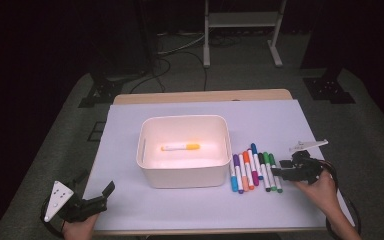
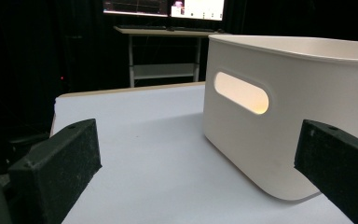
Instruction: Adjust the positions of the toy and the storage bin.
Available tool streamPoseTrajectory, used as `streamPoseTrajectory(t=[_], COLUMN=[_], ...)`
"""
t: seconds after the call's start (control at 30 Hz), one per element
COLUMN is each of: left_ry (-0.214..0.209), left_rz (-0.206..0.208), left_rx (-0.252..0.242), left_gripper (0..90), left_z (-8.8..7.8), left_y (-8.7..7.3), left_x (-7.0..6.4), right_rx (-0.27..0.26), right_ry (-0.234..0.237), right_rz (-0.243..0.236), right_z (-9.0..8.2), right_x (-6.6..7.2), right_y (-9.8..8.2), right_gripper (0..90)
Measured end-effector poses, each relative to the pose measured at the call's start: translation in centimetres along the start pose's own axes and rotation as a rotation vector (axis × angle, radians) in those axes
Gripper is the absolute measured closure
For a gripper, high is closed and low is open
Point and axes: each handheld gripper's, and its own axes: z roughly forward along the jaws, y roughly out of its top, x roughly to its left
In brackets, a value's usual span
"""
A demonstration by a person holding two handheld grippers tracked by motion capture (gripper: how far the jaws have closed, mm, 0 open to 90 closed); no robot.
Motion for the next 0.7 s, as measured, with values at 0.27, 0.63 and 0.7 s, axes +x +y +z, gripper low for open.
streamPoseTrajectory(t=[0.27,0.63,0.7], left_ry=[0.0,0.0,0.001], left_rz=[0.0,0.003,0.004], left_rx=[-0.003,-0.002,-0.003], left_gripper=[0.0,0.0,0.0], left_z=[-0.1,-0.1,-0.1], left_y=[0.0,0.0,0.1], left_x=[0.1,0.0,0.0], right_rx=[0.037,0.068,0.071], right_ry=[-0.068,-0.188,-0.201], right_rz=[0.013,0.015,0.002], right_z=[1.1,0.3,0.3], right_x=[-0.2,-0.6,-0.5], right_y=[-0.3,-1.2,-1.2], right_gripper=[54.4,69.7,71.8])
